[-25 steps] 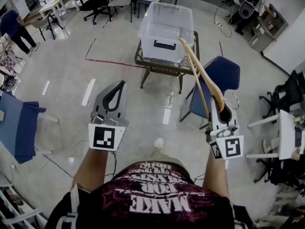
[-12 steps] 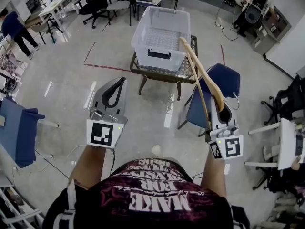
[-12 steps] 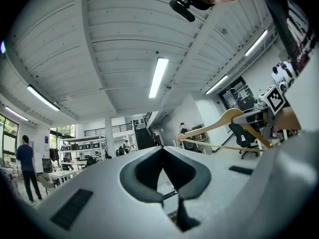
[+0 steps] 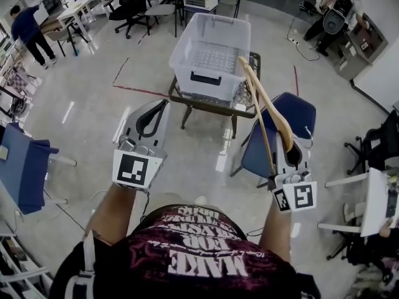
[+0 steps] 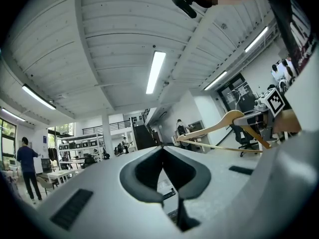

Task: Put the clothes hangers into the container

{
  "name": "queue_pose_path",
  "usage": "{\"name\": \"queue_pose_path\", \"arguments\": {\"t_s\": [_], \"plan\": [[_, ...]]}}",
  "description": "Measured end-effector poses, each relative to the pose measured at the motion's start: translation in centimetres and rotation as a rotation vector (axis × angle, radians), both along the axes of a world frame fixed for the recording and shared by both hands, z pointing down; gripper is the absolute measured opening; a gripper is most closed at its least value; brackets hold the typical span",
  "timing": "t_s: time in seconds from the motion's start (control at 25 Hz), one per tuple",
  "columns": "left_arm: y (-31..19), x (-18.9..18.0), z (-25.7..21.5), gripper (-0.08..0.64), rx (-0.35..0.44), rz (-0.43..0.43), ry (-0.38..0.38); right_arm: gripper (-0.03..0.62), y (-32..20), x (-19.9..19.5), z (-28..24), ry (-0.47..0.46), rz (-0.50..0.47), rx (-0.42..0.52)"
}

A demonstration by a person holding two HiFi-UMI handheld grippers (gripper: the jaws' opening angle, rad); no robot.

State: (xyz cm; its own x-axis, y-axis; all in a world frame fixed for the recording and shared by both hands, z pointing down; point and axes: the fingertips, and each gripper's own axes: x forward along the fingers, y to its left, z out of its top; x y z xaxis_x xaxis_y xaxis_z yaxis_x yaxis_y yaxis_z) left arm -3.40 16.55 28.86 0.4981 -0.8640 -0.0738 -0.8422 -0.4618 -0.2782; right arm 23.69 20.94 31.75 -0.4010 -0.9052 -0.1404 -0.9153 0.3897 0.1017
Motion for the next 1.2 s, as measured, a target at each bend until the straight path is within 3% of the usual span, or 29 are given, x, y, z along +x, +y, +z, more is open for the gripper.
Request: {"name": "queue_pose_path", "arguments": {"t_s": [0.68, 1.2], "plan": [[-4.8, 0.8, 2.3, 0.006, -0.043, 0.034, 0.027, 0.061, -4.4, 1.1, -0.3, 0.001, 0.053, 0.008], [-12.9, -2.0, 3.4, 0.006, -0.092, -0.003, 0.021, 0.061, -13.5, -1.4, -0.3, -0.011, 0.022, -0.005]]}}
